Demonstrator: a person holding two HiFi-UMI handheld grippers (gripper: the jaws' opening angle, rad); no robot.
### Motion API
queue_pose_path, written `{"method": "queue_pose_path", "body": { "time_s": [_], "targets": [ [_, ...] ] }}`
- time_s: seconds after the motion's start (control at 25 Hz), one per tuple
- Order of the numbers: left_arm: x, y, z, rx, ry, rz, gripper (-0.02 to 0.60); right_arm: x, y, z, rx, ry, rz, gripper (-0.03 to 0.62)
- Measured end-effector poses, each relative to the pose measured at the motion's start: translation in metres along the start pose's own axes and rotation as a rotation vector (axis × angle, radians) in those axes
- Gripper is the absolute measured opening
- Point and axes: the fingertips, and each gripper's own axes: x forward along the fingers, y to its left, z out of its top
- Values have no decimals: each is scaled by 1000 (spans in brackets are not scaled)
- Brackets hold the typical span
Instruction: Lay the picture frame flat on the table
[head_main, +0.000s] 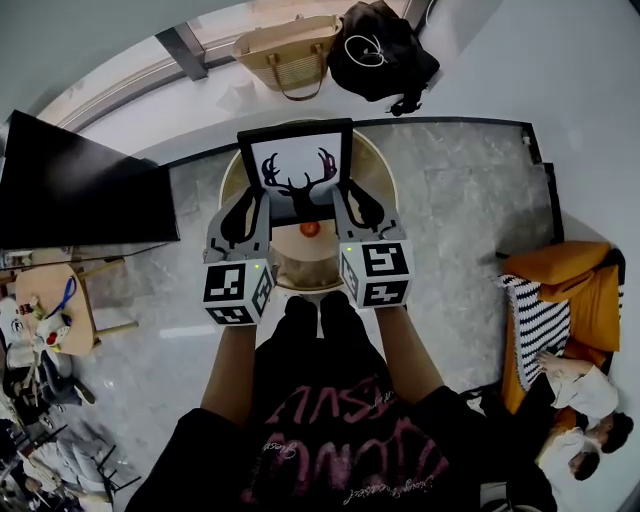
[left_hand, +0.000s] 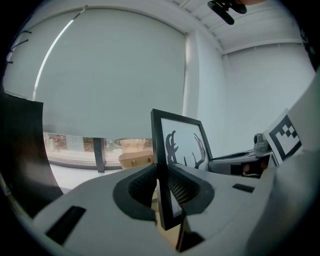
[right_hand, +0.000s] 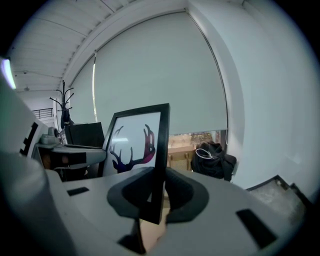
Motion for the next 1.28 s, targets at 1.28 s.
{"method": "queue_pose_path", "body": {
  "time_s": [1.28],
  "targets": [
    [18,2,-152,-107,256,18,72,29,-7,-152,99,260,5,80]
  ]
}}
